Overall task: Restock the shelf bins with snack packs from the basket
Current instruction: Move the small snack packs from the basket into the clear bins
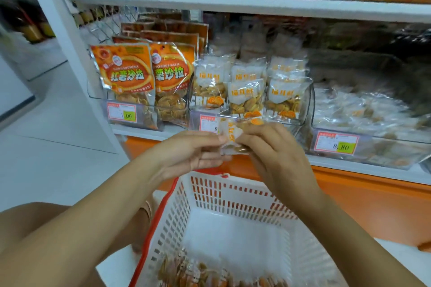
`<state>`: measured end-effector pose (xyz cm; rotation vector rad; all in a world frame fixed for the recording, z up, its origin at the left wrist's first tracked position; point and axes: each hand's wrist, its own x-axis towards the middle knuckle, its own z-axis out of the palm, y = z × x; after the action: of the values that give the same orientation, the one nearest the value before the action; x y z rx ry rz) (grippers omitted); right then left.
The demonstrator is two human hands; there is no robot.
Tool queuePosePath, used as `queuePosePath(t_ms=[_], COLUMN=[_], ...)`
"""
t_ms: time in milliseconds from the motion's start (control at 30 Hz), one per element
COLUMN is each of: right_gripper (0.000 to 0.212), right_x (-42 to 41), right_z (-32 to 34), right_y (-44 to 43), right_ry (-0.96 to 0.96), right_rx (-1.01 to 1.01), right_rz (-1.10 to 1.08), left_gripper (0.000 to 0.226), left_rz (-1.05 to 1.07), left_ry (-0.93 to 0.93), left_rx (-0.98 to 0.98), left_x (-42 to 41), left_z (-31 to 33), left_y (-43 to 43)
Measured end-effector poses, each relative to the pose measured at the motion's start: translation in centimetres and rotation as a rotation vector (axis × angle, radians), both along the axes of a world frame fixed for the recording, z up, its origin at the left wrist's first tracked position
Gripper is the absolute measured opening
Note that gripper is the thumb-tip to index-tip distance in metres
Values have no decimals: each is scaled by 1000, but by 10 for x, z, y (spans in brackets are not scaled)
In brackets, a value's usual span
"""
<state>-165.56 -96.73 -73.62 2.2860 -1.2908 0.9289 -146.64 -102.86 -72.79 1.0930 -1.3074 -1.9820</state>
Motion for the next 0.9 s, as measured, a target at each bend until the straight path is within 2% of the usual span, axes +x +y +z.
queuePosePath(t_ms=[100, 133, 233, 300, 333, 467, 567, 667, 767, 833, 900], right_gripper=[28, 35, 60, 75, 76, 33, 45, 50, 36, 21, 20], right_x=[-11, -15, -23, -29, -32, -42, -55, -77, -91, -92, -88], right_z=[15, 24, 46, 59, 65, 90, 113, 128, 124, 115, 106], right_y=[0, 0, -5, -10, -14, -27, -36, -44, -54, -58, -61], right_ry=[-24, -68, -247, -215, -191, -102, -142, -421, -535, -522, -466], right_rx=[123, 210, 431, 547, 618, 724, 727, 632, 619, 663, 704], right_rz=[40, 41, 10, -53, -91, -176, -252, -291, -274, -266, -286], left_gripper=[12, 9, 15, 19, 20, 13, 20, 40, 37, 32, 29], left_rz=[-36, -29, -42, -47, -51, -52, 114, 237, 154, 89, 58], left_ry=[-23, -43, -253, -324, -339, -417, -355, -403, -626, -782, -858], left_rx=[-71, -114, -369, -492, -544, -834, -872, -799, -807, -850, -870], left_x=[-4, -5, -12, -21, -27, -47, -59, -65, -70, -73, -77], left_z=[13, 17, 29, 41, 47, 61, 67, 69, 58, 49, 44], left_y=[-2, -4, -9, -6, -4, -3, -9, -22, -35, -38, -39])
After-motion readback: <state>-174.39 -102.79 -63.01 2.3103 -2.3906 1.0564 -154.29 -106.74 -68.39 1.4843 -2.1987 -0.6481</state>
